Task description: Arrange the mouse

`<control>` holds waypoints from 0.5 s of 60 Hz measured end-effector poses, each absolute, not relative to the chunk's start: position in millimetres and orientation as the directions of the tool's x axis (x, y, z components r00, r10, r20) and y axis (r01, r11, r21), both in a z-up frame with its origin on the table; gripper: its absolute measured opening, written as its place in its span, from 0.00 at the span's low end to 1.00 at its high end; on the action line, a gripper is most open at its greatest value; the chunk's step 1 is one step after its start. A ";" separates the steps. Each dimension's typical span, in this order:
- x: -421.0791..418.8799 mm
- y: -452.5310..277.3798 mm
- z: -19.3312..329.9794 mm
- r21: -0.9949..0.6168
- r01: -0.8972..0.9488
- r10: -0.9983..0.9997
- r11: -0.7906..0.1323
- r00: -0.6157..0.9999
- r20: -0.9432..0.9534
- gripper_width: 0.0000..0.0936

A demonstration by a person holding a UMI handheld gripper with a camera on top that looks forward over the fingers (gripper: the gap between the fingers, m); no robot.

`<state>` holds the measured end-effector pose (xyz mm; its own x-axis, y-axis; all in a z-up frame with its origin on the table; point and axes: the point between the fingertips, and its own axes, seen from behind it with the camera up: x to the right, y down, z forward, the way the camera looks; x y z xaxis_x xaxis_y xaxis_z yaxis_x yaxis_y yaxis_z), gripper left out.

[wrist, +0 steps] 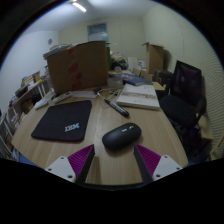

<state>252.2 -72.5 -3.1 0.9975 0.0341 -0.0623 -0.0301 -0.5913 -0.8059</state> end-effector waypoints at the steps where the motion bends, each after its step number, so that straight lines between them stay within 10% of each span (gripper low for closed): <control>1: 252.5 -70.2 -5.2 -0.803 -0.018 0.041 -0.595 0.998 -0.053 0.87; 21: 251.5 -9.8 -5.7 -0.839 0.042 0.078 -0.542 0.997 0.000 0.87; 30: 260.9 2.3 -7.0 -0.852 -0.009 0.016 -0.524 1.000 -0.021 0.51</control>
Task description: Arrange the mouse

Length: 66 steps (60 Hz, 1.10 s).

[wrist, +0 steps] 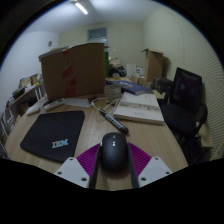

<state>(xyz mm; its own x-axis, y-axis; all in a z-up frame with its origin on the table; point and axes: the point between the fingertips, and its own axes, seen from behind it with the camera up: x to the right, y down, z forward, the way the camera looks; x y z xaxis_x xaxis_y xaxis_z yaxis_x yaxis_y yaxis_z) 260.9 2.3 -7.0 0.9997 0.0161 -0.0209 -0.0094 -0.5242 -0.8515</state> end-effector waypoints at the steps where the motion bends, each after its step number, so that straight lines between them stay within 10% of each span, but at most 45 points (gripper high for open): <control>1: 260.9 2.6 -7.4 -0.850 -0.016 0.010 -0.527 1.000 -0.026 0.50; 14: 262.9 0.0 2.7 -0.782 -0.096 -0.046 -0.616 0.995 -0.087 0.36; 32: 147.7 68.8 195.2 -0.943 -0.050 0.031 -0.330 0.997 -0.064 0.36; 52: 21.6 59.3 13.6 -0.813 0.083 0.129 -0.576 0.992 0.009 0.37; 66: 20.2 61.8 -6.8 -0.793 0.071 0.124 -0.605 0.992 -0.006 0.52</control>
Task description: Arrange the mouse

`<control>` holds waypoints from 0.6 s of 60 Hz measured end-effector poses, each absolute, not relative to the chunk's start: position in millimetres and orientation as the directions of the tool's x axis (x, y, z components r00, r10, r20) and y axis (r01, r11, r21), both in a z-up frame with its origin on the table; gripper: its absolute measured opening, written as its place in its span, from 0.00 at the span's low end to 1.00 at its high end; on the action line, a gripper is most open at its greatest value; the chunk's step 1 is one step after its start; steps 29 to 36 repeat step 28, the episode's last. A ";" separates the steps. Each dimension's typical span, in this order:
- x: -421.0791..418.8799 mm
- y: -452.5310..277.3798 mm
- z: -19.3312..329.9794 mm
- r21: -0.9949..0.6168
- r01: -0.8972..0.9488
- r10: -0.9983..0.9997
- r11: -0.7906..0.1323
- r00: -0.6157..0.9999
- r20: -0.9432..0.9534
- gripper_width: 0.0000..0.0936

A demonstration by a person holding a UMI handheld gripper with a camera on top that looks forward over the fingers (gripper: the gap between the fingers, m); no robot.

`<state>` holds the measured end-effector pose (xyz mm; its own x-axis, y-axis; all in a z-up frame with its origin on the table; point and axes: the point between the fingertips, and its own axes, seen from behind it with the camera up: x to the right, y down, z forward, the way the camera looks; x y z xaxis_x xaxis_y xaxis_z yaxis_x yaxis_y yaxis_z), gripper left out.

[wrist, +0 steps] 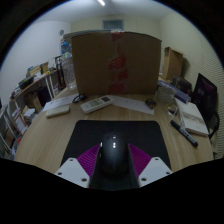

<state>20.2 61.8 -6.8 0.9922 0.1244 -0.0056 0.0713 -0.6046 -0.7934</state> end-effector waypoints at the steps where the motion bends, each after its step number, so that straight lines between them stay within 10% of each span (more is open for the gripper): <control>1: 20.7 60.9 -7.0 -0.788 0.076 0.129 -0.611 0.992 -0.005 0.53; 10: 21.0 44.8 0.7 -0.714 0.073 0.133 -0.697 0.991 -0.028 0.91; 36: 29.8 -33.1 109.9 -0.752 -0.051 0.062 -0.657 0.991 -0.121 0.89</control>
